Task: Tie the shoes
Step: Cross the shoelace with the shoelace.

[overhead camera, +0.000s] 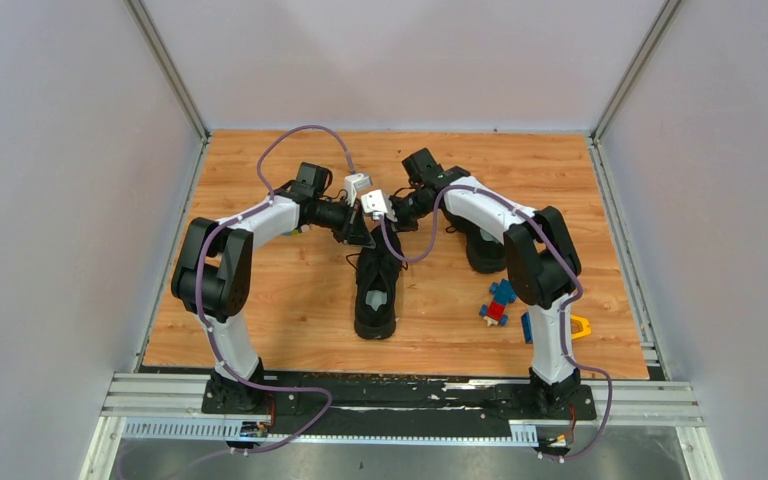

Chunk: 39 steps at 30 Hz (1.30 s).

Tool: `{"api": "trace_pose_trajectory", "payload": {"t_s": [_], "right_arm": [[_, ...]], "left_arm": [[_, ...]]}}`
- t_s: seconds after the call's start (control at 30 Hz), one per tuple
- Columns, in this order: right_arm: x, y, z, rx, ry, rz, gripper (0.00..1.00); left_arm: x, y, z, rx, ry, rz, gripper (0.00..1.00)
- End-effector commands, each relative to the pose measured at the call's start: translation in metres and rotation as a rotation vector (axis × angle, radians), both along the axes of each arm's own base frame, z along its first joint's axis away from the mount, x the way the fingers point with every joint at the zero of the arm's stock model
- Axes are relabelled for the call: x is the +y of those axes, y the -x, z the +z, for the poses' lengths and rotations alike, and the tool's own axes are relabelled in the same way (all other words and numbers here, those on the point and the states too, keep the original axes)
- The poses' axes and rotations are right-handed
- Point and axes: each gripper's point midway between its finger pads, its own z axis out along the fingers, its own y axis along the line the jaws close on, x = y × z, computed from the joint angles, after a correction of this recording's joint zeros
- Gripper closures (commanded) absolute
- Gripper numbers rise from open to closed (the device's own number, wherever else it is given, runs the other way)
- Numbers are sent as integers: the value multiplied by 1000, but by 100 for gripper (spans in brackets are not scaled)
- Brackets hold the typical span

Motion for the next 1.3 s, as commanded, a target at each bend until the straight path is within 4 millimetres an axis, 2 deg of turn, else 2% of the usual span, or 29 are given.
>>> {"api": "trace_pose_trajectory", "payload": {"t_s": [0.0,0.1,0.13,0.27,0.4,0.53,0.67,0.73,0.97,1.27], "right_arm": [[10,-4,16,-45,-38,25,99],[5,-8,24,-70,-23,-4,100],[3,-8,28,-75,-20,-16,100],[-6,-4,46,-83,-17,-66,100],[-13,9,60,-49,-24,-113,100],[-15,26,69,60,-44,-174,100],[-12,64,71,295,-88,-190,100],[-12,75,66,383,-92,-203,100],[-14,82,59,614,-183,-286,100],[-18,91,48,725,-197,-339,100]], "left_arm": [[-6,-8,15,-41,27,-17,96],[-6,-9,17,-34,24,-3,85],[-6,-10,18,-37,22,3,75],[-6,-12,20,-25,30,41,55],[-13,-9,16,106,70,69,48],[-19,-8,12,188,105,74,47],[-19,-7,13,172,112,64,52],[-19,-7,15,160,113,58,56],[-16,-2,17,137,98,35,74],[-14,1,20,135,87,30,81]]}}
